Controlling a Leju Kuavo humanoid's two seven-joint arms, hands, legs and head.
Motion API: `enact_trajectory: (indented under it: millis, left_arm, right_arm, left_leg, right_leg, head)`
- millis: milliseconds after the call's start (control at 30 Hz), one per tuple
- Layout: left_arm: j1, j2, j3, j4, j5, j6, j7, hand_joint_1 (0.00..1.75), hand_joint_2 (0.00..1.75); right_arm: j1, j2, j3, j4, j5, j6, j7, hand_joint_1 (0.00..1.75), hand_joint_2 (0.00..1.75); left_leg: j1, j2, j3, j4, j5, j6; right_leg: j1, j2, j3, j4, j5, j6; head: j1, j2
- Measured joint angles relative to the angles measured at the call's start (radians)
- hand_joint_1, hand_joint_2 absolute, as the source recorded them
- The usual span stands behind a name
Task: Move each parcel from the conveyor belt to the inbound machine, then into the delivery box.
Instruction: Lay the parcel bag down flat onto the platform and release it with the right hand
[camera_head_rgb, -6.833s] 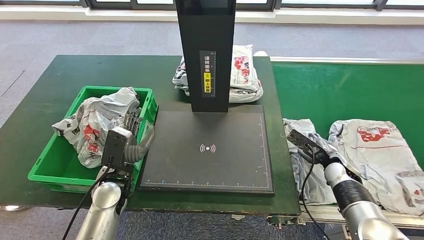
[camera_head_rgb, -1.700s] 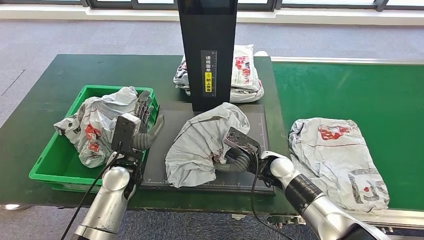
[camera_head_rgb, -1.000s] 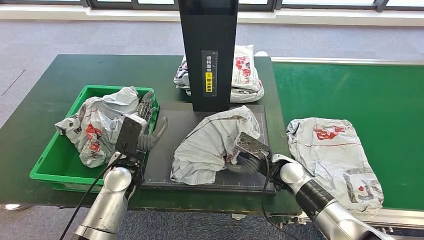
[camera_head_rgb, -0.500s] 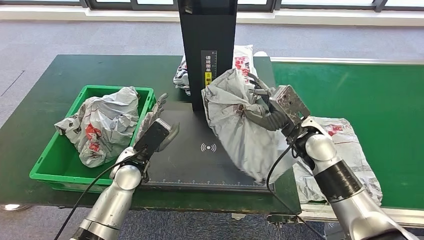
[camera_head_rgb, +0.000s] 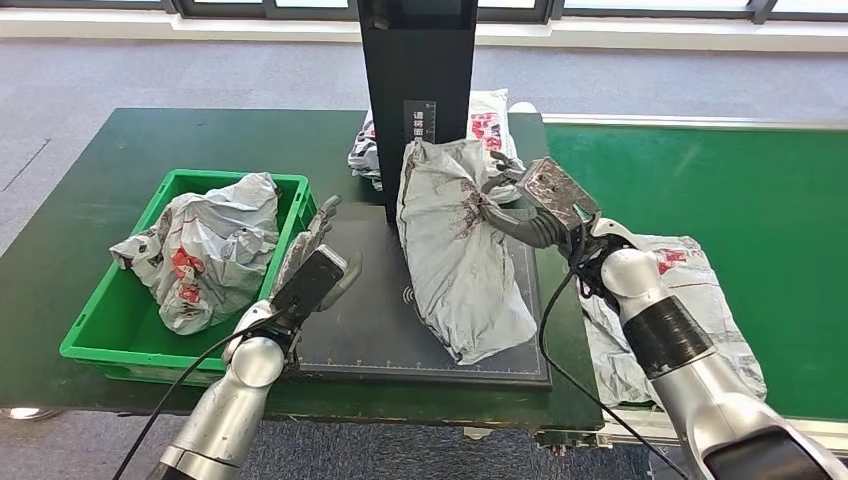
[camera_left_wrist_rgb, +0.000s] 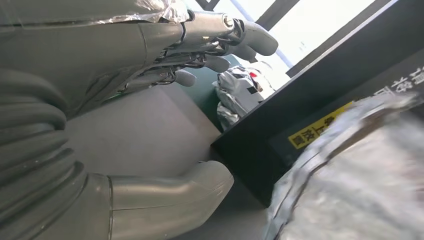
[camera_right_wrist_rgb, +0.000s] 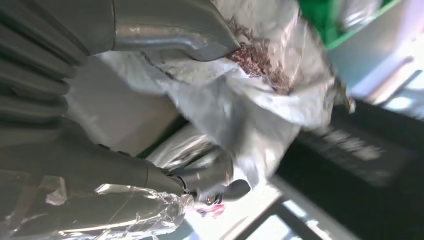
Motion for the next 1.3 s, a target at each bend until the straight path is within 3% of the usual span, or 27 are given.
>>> enact_trajectory:
  millis: [367, 800, 1067, 1300]
  left_arm:
    - [0.007, -0.004, -0.008, -0.022, -0.012, -0.021, 0.023, 0.00, 1.75]
    - [-0.036, -0.017, -0.036, 0.016, -0.013, -0.033, 0.023, 0.00, 1.75]
    - [-0.068, -0.022, -0.059, 0.040, 0.003, -0.043, 0.020, 0.00, 1.75]
    - [-0.073, -0.021, -0.071, 0.040, 0.016, -0.043, 0.028, 0.00, 1.75]
  right_arm:
    - [-0.099, 0.078, 0.015, 0.297, 0.143, -0.004, 0.033, 0.00, 0.00]
    - [-0.117, 0.175, 0.123, 0.442, 0.223, 0.064, 0.038, 0.00, 0.00]
    - [-0.110, 0.238, 0.203, 0.520, 0.239, 0.178, 0.068, 0.00, 0.00]
    - [-0.089, 0.261, 0.242, 0.526, 0.184, 0.144, 0.044, 0.00, 0.00]
  left_leg:
    - [0.000, 0.000, 0.000, 0.000, 0.001, 0.000]
    - [0.000, 0.000, 0.000, 0.000, 0.001, 0.000]
    - [0.000, 0.002, 0.000, 0.000, 0.000, 0.000]
    - [0.000, 0.002, 0.000, 0.000, 0.000, 0.000]
  right_leg:
    - [0.000, 0.000, 0.000, 0.000, 0.000, 0.000]
    - [0.000, 0.000, -0.001, 0.000, 0.000, 0.000]
    - [0.001, 0.002, -0.002, 0.000, 0.000, 0.000]
    - [0.001, 0.002, -0.002, 0.000, 0.000, 0.000]
  head:
    - [0.000, 0.000]
    - [0.000, 0.000]
    - [0.000, 0.000]
    - [0.000, 0.000]
